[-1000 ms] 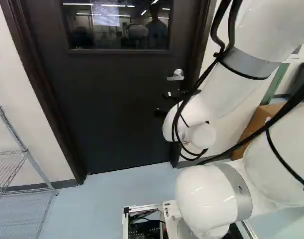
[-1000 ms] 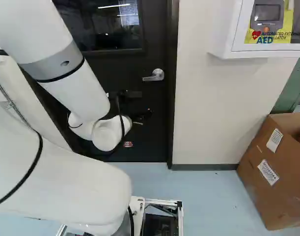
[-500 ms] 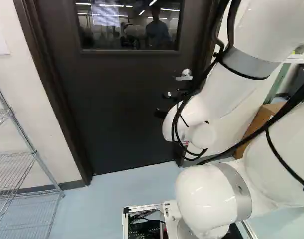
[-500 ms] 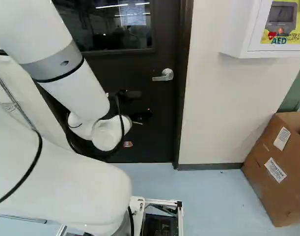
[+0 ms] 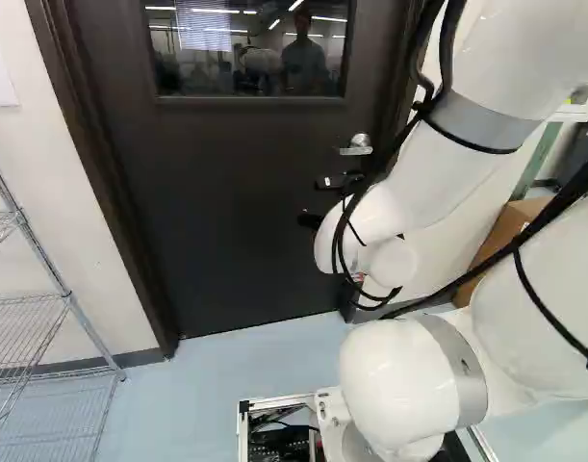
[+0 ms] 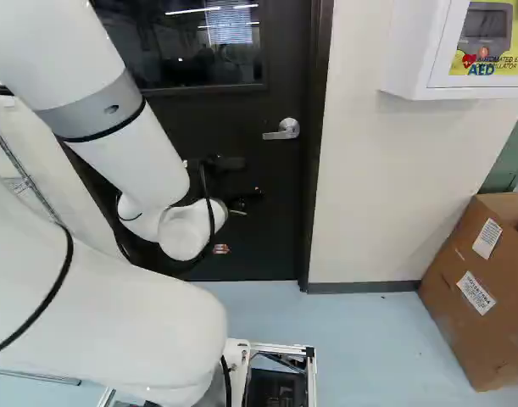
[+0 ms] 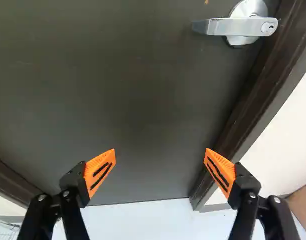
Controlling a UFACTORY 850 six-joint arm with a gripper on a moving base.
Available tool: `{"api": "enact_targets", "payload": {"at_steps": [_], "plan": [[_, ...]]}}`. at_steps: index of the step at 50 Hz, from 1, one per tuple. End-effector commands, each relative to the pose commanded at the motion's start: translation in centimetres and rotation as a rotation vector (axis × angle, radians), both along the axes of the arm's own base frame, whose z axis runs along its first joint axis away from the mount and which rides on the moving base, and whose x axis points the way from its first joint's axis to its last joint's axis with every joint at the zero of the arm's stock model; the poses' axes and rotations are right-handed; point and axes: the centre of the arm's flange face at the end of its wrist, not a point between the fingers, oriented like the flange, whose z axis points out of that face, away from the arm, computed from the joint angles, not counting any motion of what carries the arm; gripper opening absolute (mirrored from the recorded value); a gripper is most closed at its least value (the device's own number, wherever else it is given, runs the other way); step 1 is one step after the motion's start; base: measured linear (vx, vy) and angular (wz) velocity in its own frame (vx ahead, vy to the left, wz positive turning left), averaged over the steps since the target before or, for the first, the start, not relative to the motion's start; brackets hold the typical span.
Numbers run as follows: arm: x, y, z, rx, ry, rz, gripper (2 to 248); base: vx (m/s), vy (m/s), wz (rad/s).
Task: Open the door and move inside
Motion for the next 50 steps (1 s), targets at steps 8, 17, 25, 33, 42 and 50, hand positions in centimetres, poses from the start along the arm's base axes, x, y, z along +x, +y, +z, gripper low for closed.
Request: {"api": "enact_targets", "payload": {"at_steps": [8, 17, 25, 33, 42, 50], "plan": [[0.4, 0.0, 0.1, 0.000, 0.002, 0.000, 247, 0.000, 0.000, 0.000], [0.9, 0.0, 0.1, 0.000, 0.004, -0.002, 247, 0.000, 0.000, 0.000], [1.5, -0.1, 0.2, 0.000, 0.007, -0.004, 247, 0.000, 0.000, 0.000], [2.0, -0.2, 0.3, 0.000, 0.009, -0.007, 247, 0.000, 0.000, 0.000], [2.6, -0.3, 0.3, 0.000, 0.010, -0.009, 247, 0.000, 0.000, 0.000], [2.8, -0.3, 0.8, 0.000, -0.003, -0.011, 247, 0.000, 0.000, 0.000]]}}
